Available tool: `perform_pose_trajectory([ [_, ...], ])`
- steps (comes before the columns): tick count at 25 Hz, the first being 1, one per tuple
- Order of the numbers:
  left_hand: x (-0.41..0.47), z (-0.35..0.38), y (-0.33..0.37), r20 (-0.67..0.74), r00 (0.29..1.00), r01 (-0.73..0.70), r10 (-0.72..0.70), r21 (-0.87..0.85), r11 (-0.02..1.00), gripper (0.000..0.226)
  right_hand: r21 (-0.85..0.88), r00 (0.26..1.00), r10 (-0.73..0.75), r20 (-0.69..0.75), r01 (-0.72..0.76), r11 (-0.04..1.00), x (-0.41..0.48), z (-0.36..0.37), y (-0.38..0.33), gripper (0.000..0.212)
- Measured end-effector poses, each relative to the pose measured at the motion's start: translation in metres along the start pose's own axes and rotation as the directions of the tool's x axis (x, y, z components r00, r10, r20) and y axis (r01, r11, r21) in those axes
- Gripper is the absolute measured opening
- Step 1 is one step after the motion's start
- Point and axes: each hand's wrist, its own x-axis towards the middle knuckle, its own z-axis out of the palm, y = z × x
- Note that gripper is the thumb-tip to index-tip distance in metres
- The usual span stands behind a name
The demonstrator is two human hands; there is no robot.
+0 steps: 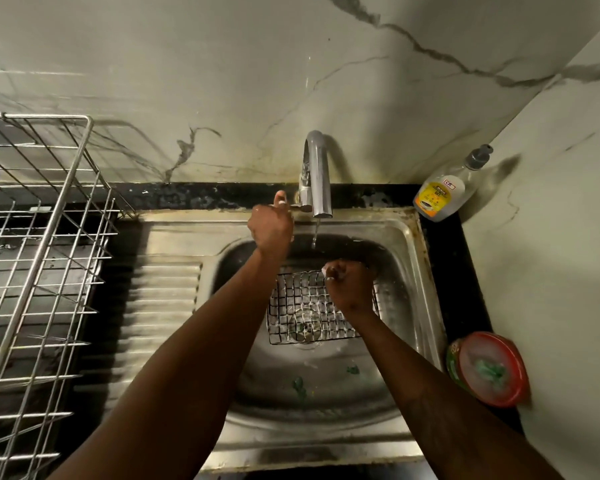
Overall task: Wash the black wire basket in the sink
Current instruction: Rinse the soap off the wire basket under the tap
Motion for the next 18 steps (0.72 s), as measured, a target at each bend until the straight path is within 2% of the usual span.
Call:
perform_pose_trajectory([
  [2, 0.016, 0.005, -0.019, 0.038, 0.998, 0.055, -0.05, -0.14, 0.989, 0.059, 0.022, 0.999, 0.025, 0.042, -0.026, 0.999, 0.001, 0.005, 0.003, 0.015],
  [4, 0.008, 0.004, -0.039, 0.007, 0.996, 0.088, -0.09, -0.286, 0.954, 0.044, 0.005, 0.996, 0.02, 0.091, -0.02, 1.0, 0.006, 0.012, 0.006, 0.016],
  [6, -0.01, -0.001, -0.066, -0.05, 0.998, 0.027, -0.037, -0.205, 0.978, 0.034, -0.061, 0.987, 0.008, 0.163, 0.002, 0.998, 0.012, 0.019, 0.007, 0.021],
  [8, -0.02, -0.001, -0.102, -0.038, 0.997, -0.062, 0.064, 0.041, 0.997, 0.032, -0.173, 0.967, -0.01, 0.255, 0.056, 0.983, 0.019, 0.025, 0.007, 0.027],
  [10, -0.026, -0.001, -0.13, 0.067, 0.996, -0.075, 0.063, 0.199, 0.977, 0.039, -0.293, 0.932, -0.06, 0.358, 0.173, 0.94, 0.023, 0.031, 0.01, 0.023],
  [12, -0.024, 0.006, -0.147, 0.201, 0.98, -0.052, -0.002, 0.261, 0.964, 0.041, -0.354, 0.907, -0.094, 0.41, 0.254, 0.9, 0.026, 0.037, 0.011, 0.021],
  [14, -0.02, 0.015, -0.154, 0.289, 0.957, -0.087, 0.0, 0.287, 0.954, 0.036, -0.388, 0.904, -0.066, 0.423, 0.247, 0.888, 0.03, 0.044, 0.015, 0.021],
  [17, -0.016, 0.02, -0.153, 0.409, 0.912, -0.15, 0.019, 0.291, 0.945, 0.029, -0.384, 0.903, 0.061, 0.425, 0.12, 0.915, 0.038, 0.055, 0.017, 0.022],
  [18, -0.011, 0.024, -0.158, 0.405, 0.913, -0.181, 0.051, 0.289, 0.94, 0.025, -0.377, 0.898, 0.093, 0.43, 0.085, 0.922, 0.042, 0.06, 0.018, 0.022],
])
